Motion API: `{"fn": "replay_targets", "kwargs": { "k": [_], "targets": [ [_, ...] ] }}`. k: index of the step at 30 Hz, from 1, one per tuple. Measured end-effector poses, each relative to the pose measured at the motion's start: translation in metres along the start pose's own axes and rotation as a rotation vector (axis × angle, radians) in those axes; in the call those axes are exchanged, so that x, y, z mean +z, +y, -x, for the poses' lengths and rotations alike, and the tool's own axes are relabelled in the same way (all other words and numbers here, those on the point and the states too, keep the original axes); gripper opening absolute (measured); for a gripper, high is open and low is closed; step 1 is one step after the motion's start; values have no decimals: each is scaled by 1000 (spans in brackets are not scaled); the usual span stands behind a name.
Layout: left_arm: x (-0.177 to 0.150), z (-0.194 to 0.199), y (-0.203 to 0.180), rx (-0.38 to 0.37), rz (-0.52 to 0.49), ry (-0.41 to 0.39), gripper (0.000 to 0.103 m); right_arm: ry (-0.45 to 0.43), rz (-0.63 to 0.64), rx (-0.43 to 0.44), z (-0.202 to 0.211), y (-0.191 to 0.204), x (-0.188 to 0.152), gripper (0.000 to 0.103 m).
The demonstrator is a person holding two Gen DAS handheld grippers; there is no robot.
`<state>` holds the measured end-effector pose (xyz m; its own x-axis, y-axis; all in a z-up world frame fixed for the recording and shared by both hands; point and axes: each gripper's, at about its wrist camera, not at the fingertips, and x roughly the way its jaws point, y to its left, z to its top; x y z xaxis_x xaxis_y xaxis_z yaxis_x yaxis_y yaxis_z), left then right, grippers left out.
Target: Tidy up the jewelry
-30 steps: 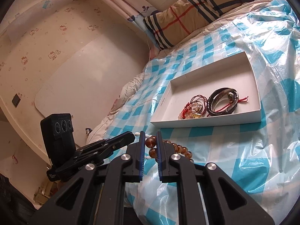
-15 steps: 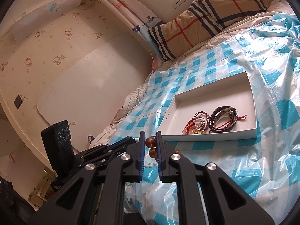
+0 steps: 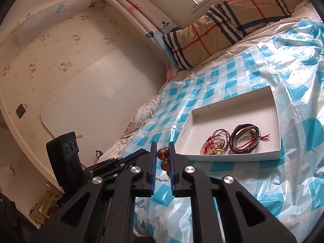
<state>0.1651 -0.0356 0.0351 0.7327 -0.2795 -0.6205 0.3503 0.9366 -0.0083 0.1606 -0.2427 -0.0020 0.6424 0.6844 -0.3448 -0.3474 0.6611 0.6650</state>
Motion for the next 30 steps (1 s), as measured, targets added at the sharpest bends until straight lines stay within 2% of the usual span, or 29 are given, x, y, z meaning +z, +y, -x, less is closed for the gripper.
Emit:
{"fn": "replay_targets", "kwargs": {
  "k": [9,16,17,20,22,23,24,25,26,28,30],
  "targets": [
    [22,-30,6,-2,-7,-14,7,-3,-1,-10,-28,-18,19,12],
    [36,-65,9,-56,30,-41,7,1,-15,-29,-58,-40,33,12],
    [39,-75,10,-55,37,-37,7,5,-10,-49,-63,-45,35,12],
    [40,-109,17,-5,65,45,8,12,-7,-197,-76,-62,38,14],
    [35,-114,25,17,102,78,10,8,-17,-259,-70,-66,36,15],
    [31,-110,28,26,111,80,13,4,-1,-278,-65,-63,34,18],
    [27,-104,30,42,114,78,28,5,22,-302,-59,-56,30,21],
    [22,-96,31,60,114,76,49,8,44,-325,-54,-49,26,29],
    [17,-88,32,78,114,73,57,13,68,-343,-47,-40,20,35],
    [7,-68,32,95,108,75,63,23,126,-365,-33,-20,8,36],
    [-5,-46,28,102,100,86,67,20,189,-398,-16,3,-5,44]
  ]
}}
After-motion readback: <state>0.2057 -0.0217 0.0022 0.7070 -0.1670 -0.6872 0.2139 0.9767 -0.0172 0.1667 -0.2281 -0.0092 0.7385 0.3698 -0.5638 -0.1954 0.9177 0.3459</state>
